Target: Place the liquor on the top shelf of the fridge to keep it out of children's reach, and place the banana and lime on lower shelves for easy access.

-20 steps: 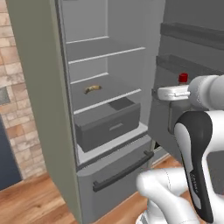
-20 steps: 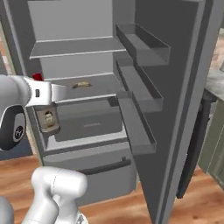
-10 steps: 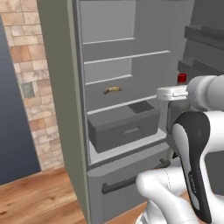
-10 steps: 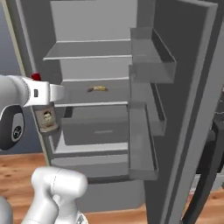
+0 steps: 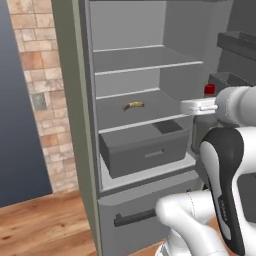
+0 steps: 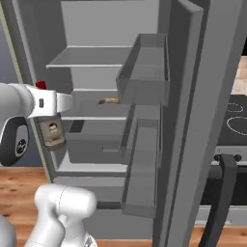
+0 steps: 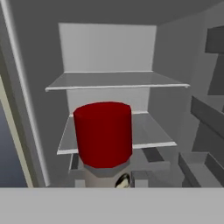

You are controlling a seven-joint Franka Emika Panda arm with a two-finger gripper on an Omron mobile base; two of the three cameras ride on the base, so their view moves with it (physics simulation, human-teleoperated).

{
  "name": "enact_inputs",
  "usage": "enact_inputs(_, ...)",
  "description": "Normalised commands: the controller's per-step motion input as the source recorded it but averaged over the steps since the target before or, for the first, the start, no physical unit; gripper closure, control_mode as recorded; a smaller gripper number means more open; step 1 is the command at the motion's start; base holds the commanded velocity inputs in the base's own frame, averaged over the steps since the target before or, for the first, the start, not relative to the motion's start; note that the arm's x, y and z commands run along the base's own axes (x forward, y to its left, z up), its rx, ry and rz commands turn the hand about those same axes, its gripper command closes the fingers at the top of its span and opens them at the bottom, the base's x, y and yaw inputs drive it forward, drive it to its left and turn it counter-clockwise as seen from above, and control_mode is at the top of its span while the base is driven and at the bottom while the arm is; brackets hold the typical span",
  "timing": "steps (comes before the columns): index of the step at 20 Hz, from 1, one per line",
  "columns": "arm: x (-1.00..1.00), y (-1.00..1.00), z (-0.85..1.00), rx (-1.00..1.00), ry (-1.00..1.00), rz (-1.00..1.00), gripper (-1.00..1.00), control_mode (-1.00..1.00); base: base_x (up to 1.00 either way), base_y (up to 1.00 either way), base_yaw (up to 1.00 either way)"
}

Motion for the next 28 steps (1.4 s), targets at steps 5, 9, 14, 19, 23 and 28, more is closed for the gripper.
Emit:
enact_inputs(5, 0.0, 0.0, 0.0, 0.0, 0.0, 0.0, 1.0, 1.0, 0.49, 0.0, 0.13)
enact_inputs(9, 0.0, 0.0, 0.0, 0.0, 0.0, 0.0, 1.0, 1.0, 0.46, -0.06, 0.08)
enact_inputs(14, 0.0, 0.0, 0.0, 0.0, 0.0, 0.0, 1.0, 1.0, 0.37, -0.17, 0.05)
enact_inputs(19, 0.11, -0.1, 0.0, 0.01, -0.11, 0.01, 1.0, -1.0, 0.12, -0.07, 0.01)
enact_inputs(23, 0.08, -0.21, 0.15, 0.04, -0.34, 0.0, 1.0, -1.0, 0.0, 0.0, 0.0)
enact_inputs(28, 0.16, -0.14, 0.36, 0.02, -0.3, 0.0, 1.0, -1.0, 0.0, 0.0, 0.0)
